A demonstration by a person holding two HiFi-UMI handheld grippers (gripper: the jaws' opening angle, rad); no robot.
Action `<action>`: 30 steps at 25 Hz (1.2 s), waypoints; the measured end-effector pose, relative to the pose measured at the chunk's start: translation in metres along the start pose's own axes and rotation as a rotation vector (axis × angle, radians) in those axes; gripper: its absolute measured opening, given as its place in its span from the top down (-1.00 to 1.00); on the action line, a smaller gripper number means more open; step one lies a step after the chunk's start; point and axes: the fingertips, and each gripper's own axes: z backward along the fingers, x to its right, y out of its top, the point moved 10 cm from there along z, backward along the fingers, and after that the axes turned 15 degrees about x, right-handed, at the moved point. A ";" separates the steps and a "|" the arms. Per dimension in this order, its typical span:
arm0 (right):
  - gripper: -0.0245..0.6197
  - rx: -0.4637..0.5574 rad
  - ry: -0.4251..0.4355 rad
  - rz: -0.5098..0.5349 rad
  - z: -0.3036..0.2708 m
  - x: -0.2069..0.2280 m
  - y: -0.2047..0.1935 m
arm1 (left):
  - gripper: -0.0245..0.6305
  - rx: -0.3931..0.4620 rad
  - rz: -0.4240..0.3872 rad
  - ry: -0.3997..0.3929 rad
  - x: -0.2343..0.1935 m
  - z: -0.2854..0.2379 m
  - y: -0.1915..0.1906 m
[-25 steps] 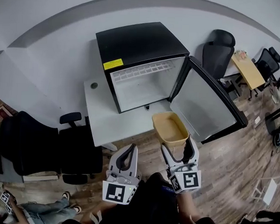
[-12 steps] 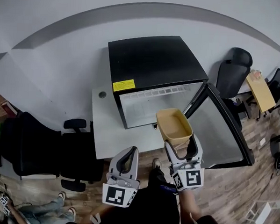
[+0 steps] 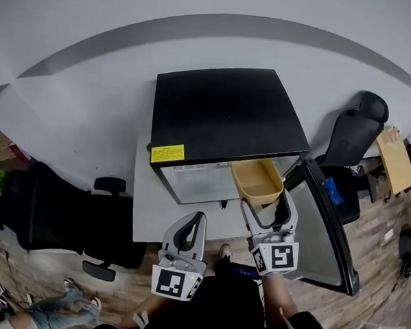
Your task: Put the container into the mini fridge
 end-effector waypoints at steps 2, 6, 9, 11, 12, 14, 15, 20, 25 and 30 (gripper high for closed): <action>-0.44 -0.015 0.016 -0.010 -0.010 0.009 -0.009 | 0.90 -0.016 -0.002 0.017 0.002 -0.011 -0.008; -0.44 -0.041 0.046 -0.027 -0.024 0.021 -0.024 | 0.90 -0.025 -0.010 0.061 0.007 -0.030 -0.016; -0.44 -0.051 0.059 -0.031 -0.032 0.028 -0.031 | 0.90 -0.032 -0.024 0.092 0.012 -0.041 -0.022; -0.44 -0.063 0.061 -0.026 -0.035 0.031 -0.034 | 0.90 -0.043 -0.027 0.120 0.013 -0.045 -0.024; -0.44 -0.069 0.060 -0.026 -0.037 0.032 -0.036 | 0.90 -0.045 -0.028 0.130 0.014 -0.046 -0.024; -0.44 -0.079 0.055 -0.032 -0.041 0.035 -0.041 | 0.90 -0.045 -0.037 0.143 0.014 -0.048 -0.025; -0.44 -0.081 0.052 -0.034 -0.044 0.036 -0.043 | 0.90 -0.044 -0.041 0.146 0.014 -0.049 -0.025; -0.45 -0.088 0.044 0.002 -0.052 0.027 -0.047 | 0.90 -0.039 -0.044 0.126 0.007 -0.051 -0.025; -0.45 -0.119 -0.003 0.006 -0.057 0.021 -0.053 | 0.90 -0.040 -0.023 0.088 -0.007 -0.051 -0.021; -0.44 -0.138 -0.037 0.041 -0.071 0.017 -0.063 | 0.90 -0.030 -0.010 0.061 -0.022 -0.054 -0.018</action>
